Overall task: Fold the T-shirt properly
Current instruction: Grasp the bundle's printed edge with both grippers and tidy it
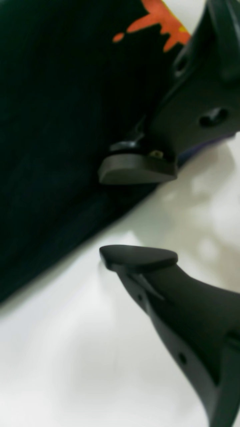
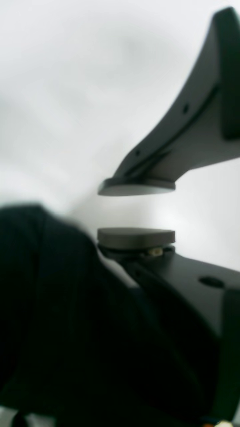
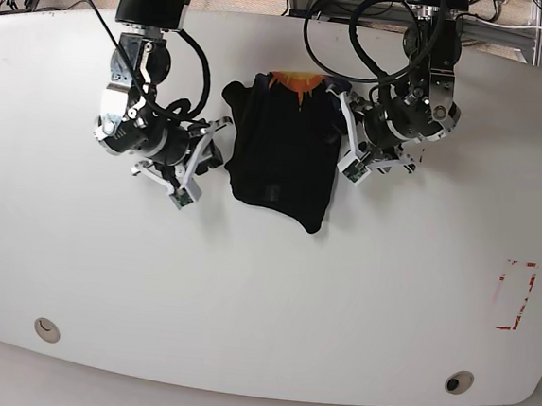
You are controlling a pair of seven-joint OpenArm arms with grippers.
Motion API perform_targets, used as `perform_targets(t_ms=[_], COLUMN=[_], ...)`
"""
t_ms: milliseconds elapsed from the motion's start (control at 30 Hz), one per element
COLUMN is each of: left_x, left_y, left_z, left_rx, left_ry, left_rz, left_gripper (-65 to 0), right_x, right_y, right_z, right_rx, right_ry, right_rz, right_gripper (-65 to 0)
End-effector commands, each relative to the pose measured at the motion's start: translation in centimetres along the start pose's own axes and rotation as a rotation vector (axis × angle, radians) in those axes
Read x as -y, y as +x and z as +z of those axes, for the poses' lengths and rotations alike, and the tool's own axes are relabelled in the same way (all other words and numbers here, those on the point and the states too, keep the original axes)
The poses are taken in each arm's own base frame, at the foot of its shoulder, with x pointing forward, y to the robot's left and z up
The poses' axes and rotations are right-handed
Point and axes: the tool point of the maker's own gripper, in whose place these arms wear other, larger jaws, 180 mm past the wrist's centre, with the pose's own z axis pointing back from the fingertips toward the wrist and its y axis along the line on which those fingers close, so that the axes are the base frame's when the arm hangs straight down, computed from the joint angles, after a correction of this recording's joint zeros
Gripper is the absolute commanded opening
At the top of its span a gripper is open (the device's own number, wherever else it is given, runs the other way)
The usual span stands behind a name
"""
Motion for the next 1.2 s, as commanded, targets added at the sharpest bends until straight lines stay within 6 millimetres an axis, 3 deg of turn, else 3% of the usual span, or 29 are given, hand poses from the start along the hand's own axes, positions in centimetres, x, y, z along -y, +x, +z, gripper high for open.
perform_targets(t_ms=[0, 167, 300, 400, 700, 867, 1033, 1167], left_x=[-0.7, -1.6, -2.1, -0.9, 1.9, 2.2, 2.3, 2.4], left_y=[3.1, 6.0, 7.5, 8.7, 7.4, 6.7, 5.6, 4.7], left_z=[1.1, 2.2, 2.3, 1.5, -1.5, -2.1, -2.8, -3.3], left_rx=[0.092, 0.161, 0.192, 0.214, 0.165, 0.143, 0.110, 0.090], left_ry=[0.030, 0.068, 0.080, 0.048, -0.057, -0.073, -0.088, -0.099], left_rz=[-0.036, -0.078, -0.087, -0.081, -0.029, -0.016, -0.002, 0.007], left_gripper=[-38.6, -38.5, -38.5, -38.5, -38.6, -38.6, -38.6, -38.6], right_x=[1.3, 1.5, 0.3, -1.5, -6.9, -9.5, -11.5, -11.4], right_y=[1.8, 1.8, 2.1, 2.0, 2.1, 1.6, 1.4, 1.1], right_z=[2.7, 5.6, 6.7, 6.9, 6.0, 4.8, 3.5, 2.9], right_rx=[0.079, 0.122, 0.178, 0.240, 0.300, 0.253, 0.201, 0.177], right_ry=[-0.069, -0.140, -0.107, -0.010, 0.178, 0.232, 0.241, 0.207], right_rz=[0.025, 0.008, -0.041, -0.113, -0.206, -0.189, -0.131, -0.101], right_gripper=[-49.8, -49.8, -49.8, -49.8, -49.6, -49.6, -49.8, -49.8])
